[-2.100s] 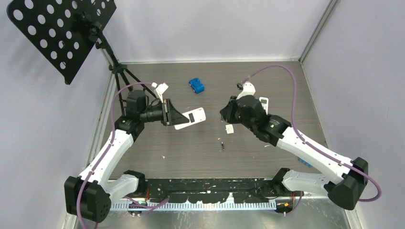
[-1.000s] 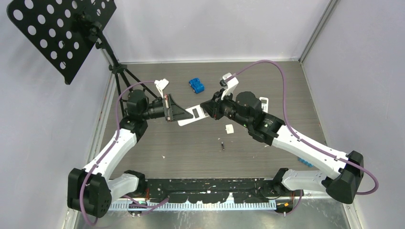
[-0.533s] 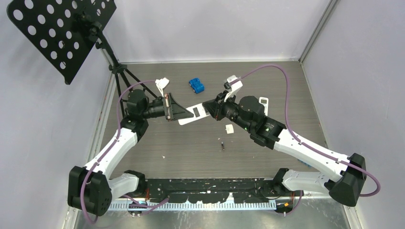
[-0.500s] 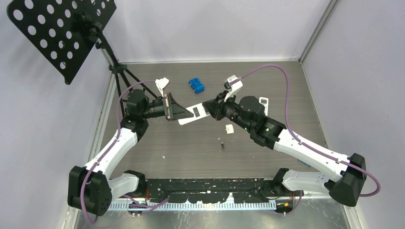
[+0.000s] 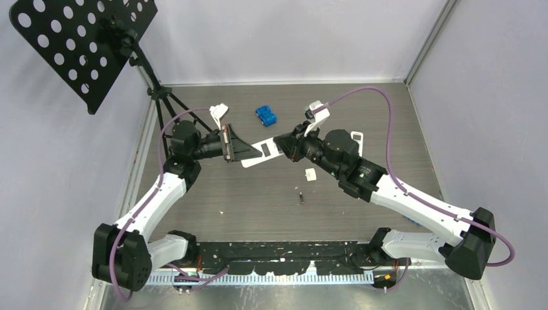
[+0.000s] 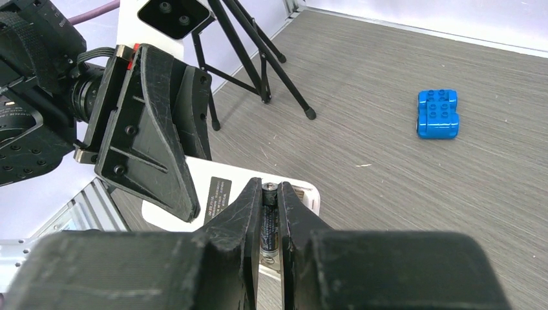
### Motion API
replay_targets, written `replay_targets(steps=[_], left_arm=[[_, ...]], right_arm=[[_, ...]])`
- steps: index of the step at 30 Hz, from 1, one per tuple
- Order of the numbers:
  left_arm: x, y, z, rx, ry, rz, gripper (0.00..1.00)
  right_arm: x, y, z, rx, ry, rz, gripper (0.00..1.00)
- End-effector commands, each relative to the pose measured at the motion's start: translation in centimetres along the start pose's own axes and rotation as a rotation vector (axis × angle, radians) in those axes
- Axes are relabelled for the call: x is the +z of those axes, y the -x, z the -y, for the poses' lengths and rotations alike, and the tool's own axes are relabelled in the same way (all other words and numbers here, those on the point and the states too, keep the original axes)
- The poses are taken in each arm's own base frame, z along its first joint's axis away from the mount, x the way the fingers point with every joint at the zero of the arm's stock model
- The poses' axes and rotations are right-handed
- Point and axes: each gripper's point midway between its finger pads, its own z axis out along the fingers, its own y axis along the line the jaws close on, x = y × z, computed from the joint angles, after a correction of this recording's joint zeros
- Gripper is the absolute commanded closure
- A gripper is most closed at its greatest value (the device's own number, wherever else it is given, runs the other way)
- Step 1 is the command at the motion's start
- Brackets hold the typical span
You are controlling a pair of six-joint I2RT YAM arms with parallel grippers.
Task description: Load the batteries into the remote control
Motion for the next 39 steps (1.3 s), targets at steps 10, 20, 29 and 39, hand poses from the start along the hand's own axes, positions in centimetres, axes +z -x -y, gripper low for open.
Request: replay_targets(steps=[10, 20, 29, 39], left_arm=[[0.0, 0.8, 1.8, 0.063, -0.044, 0.028, 1.00], [0.0, 0.6, 1.6, 0.079, -0.042, 0.027, 1.00], [-0.1, 1.2, 1.9, 0.127, -0.044, 0.073, 1.00], [-0.5, 3.0, 3.6, 0.166, -0.055, 0.206, 1.00]], right_arm=[[-0.9, 0.3, 0.0, 0.025, -0.008, 0.024, 0.69], [-1.2, 3.3, -0.2, 0.101, -0.052, 0.067, 0.44], [-3.0, 6.1, -0.7, 0.366, -0.059, 0.174, 0.22], [-2.2, 4.8, 0.2, 0.863, -0.081, 0.260, 0.17]])
